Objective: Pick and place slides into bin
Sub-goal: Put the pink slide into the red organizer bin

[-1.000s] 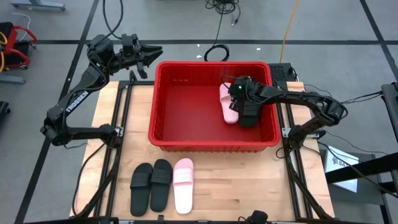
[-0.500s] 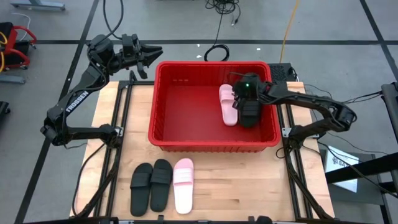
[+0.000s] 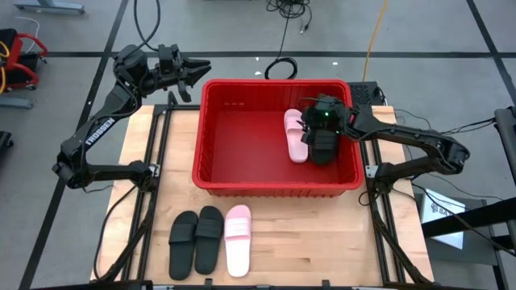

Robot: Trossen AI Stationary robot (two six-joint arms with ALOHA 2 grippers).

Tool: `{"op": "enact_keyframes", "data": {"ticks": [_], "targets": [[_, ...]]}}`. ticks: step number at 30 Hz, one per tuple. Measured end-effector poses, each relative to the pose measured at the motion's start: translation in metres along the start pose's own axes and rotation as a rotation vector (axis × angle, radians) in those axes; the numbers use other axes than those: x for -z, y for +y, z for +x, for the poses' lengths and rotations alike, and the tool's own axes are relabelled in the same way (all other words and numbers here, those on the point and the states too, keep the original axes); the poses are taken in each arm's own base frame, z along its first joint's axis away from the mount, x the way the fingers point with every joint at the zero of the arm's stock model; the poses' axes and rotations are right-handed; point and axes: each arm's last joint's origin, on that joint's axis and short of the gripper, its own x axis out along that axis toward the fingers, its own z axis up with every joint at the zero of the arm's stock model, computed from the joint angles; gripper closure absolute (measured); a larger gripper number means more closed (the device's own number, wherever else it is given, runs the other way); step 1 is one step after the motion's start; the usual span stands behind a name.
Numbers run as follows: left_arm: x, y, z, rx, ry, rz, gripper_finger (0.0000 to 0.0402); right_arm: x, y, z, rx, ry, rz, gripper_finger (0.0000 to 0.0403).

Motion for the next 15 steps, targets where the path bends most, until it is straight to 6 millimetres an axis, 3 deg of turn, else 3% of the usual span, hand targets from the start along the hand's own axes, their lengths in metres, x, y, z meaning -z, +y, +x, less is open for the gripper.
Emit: {"op": "enact_keyframes", "data": {"ticks": [8, 15], "targets": [[0.002, 0.0, 0.0, 0.01, 0.018, -0.032, 0.0316, -0.011, 0.016, -0.014, -0.049, -0.064, 0.009, 0.0236], [0.005, -0.019, 0.006, 0.272, 0.058, -0.092, 0.0316, -0.02, 0.026, -0.031, -0.078, -0.129, 0.007, 0.0238]]}}
